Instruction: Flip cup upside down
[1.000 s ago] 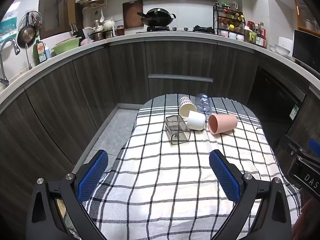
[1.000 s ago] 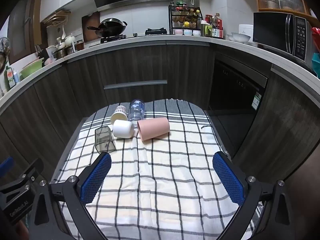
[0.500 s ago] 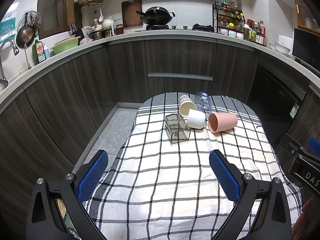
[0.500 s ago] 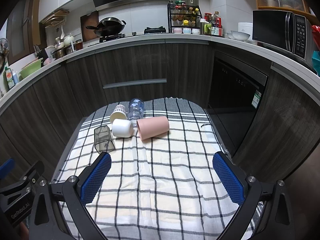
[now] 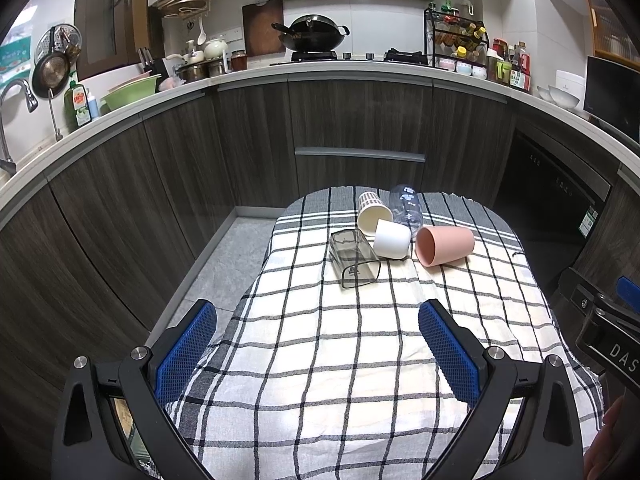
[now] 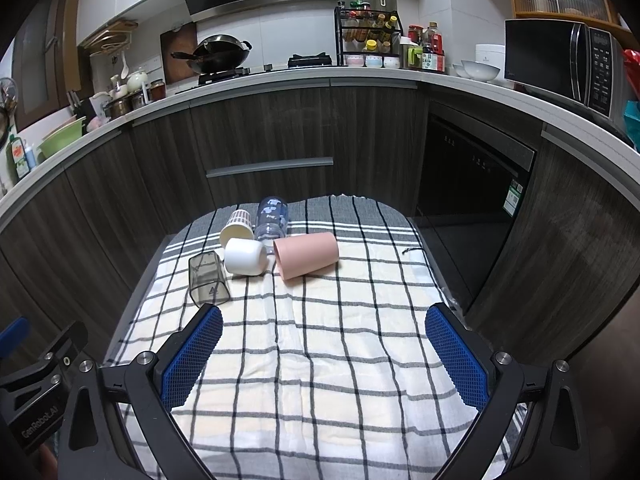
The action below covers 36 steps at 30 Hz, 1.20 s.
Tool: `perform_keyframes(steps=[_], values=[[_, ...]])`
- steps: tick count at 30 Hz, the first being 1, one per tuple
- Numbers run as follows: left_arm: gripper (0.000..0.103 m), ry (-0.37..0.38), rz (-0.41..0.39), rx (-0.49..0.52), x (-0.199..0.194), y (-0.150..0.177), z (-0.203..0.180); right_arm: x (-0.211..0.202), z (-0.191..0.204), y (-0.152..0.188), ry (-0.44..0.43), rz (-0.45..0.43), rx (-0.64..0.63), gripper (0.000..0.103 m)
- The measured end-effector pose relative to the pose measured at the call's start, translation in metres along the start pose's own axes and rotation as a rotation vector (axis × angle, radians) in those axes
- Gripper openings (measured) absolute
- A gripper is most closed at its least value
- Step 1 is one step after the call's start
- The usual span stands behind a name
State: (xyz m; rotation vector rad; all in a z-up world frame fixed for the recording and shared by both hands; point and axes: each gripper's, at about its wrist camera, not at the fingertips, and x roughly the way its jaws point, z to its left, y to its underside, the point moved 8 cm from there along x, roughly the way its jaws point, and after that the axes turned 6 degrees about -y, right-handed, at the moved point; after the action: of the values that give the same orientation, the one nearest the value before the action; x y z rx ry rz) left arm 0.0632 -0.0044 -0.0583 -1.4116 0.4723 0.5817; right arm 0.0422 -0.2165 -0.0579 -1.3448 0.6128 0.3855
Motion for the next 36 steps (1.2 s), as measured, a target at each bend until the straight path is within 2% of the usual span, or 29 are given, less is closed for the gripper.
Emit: perform_keyframes(steps=[36], values=[[0.103, 0.003, 0.003, -0.002, -0.0009, 0.0009, 0.0019, 0.0019, -0.0003, 0.0013, 0.0, 0.006, 0.006, 0.102]])
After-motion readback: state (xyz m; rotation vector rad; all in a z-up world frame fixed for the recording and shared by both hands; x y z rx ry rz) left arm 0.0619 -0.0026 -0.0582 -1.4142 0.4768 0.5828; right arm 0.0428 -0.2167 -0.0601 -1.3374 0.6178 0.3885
